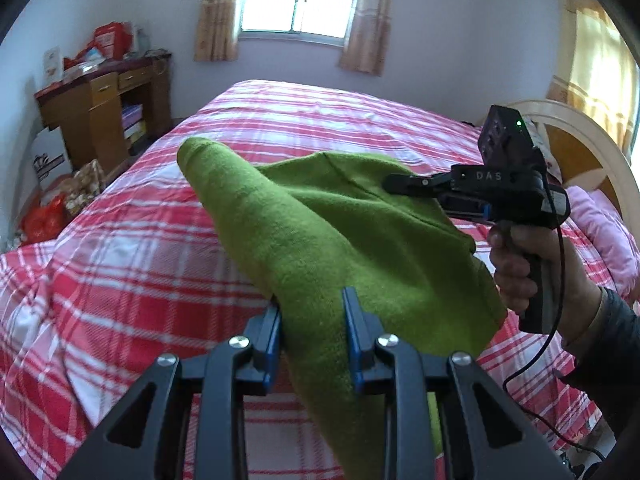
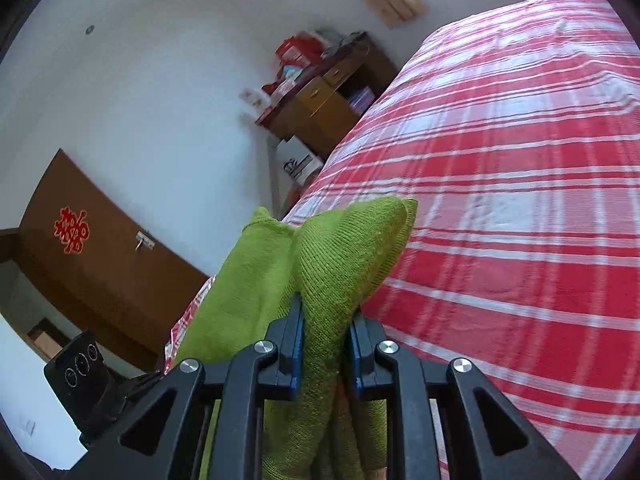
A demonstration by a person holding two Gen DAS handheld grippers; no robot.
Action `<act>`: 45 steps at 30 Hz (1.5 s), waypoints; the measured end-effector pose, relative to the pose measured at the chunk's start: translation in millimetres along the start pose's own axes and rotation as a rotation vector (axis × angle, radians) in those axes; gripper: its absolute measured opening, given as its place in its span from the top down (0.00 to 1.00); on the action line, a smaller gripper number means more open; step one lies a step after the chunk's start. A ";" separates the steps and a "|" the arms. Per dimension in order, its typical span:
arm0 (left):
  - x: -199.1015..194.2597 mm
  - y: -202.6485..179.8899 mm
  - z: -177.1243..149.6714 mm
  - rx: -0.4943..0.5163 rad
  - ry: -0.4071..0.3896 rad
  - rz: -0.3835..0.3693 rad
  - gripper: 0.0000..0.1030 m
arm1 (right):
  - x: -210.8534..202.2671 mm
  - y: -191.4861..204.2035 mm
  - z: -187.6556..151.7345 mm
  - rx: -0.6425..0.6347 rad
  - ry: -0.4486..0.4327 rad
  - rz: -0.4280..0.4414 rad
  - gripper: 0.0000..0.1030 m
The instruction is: Fold small clothes
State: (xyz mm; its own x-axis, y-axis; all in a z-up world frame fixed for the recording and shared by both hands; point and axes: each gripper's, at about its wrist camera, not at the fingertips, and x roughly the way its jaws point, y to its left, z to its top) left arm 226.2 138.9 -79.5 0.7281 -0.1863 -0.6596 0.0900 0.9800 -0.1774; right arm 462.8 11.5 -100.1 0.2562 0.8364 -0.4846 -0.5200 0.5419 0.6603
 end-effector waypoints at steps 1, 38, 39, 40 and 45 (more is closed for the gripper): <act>0.8 4.2 -2.2 -0.010 0.002 0.006 0.73 | 5.5 1.7 -0.1 -0.003 0.009 0.004 0.82; -80.3 12.1 -17.4 -0.051 -0.172 0.182 0.24 | -49.5 100.9 -70.0 -0.248 -0.133 -0.320 0.44; -86.6 11.4 -15.5 -0.053 -0.188 0.179 0.23 | -56.7 109.9 -77.0 -0.265 -0.150 -0.324 0.44; -95.4 10.6 -13.2 -0.057 -0.211 0.177 0.20 | -62.2 119.1 -82.0 -0.282 -0.160 -0.326 0.44; -124.2 7.6 -5.9 -0.059 -0.297 0.178 0.16 | -84.0 166.5 -108.2 -0.348 -0.209 -0.342 0.44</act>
State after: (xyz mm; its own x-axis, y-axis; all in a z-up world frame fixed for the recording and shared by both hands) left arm 132.5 169.1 -3.2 0.8957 0.0239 -0.4441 -0.0889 0.9880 -0.1261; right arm 266.6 22.5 -11.6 0.5969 0.6346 -0.4909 -0.6089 0.7567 0.2379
